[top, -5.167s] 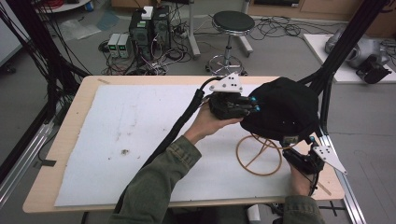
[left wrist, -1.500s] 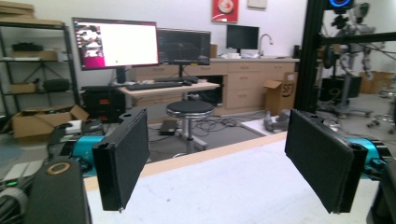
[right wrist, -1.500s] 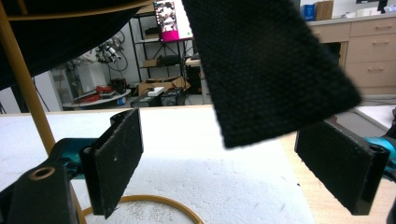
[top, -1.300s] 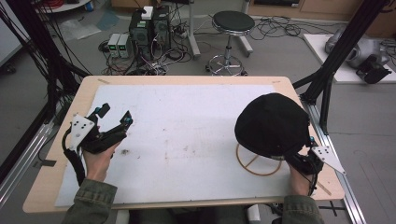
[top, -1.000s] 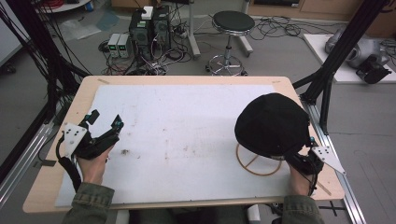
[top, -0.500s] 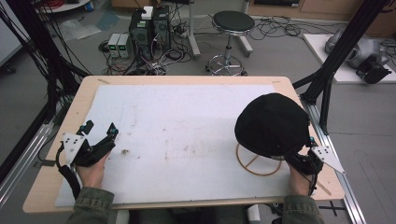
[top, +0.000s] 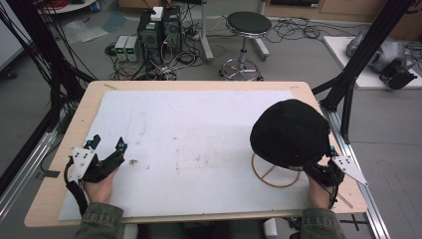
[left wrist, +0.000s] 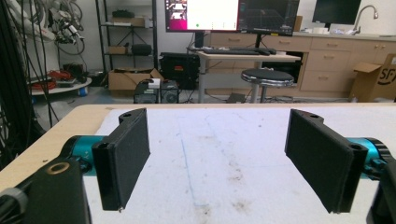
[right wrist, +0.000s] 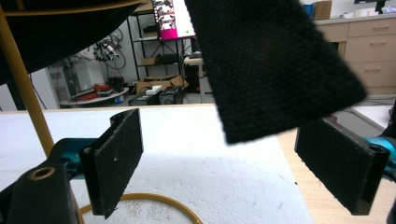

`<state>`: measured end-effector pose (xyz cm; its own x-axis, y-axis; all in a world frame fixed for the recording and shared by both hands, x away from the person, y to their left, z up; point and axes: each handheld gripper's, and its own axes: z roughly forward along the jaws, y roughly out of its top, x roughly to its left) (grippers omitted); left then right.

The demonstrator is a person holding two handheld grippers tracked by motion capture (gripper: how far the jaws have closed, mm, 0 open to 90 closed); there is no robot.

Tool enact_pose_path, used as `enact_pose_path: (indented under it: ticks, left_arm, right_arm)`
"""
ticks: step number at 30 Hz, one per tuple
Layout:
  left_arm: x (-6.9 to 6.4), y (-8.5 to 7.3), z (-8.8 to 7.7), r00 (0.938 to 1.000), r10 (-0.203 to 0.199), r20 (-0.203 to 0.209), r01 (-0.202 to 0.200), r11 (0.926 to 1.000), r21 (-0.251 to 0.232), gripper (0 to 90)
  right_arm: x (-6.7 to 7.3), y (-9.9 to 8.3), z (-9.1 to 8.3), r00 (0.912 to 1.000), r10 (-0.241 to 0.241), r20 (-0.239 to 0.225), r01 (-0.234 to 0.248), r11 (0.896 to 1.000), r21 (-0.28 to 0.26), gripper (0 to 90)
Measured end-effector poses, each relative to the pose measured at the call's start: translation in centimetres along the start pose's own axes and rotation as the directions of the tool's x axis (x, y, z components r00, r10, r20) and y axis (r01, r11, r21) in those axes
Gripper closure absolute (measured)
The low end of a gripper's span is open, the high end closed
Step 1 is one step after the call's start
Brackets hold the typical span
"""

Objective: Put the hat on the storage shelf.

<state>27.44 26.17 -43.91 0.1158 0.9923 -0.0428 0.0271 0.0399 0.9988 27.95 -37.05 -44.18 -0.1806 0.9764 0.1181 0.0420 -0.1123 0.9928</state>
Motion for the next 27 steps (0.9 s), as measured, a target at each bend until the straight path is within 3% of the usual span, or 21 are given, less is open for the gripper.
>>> enact_pose_path:
  ticks: [3, 12, 27]
  left_arm:
    - [0.22, -0.27, -0.07, 0.9999, -0.015, 0.005, 0.015, 0.9998, 0.011, 22.2]
    - [-0.01, -0.33, -0.17, 0.9998, 0.005, 0.020, -0.005, 0.9998, 0.017, 22.1]
    - [0.36, -0.36, -0.45, 0.9995, -0.019, 0.024, 0.018, 0.9994, 0.029, 22.2]
  right_arm:
    - [-0.07, 0.02, -0.06, 1.0000, -0.003, -0.003, 0.003, 1.000, 0.002, 14.6]
    - [0.06, -0.02, 0.23, 1.0000, 0.001, -0.008, -0.001, 1.000, 0.006, 14.6]
    - [0.25, 0.03, 0.39, 0.9999, -0.008, -0.013, 0.008, 1.000, 0.004, 14.6]
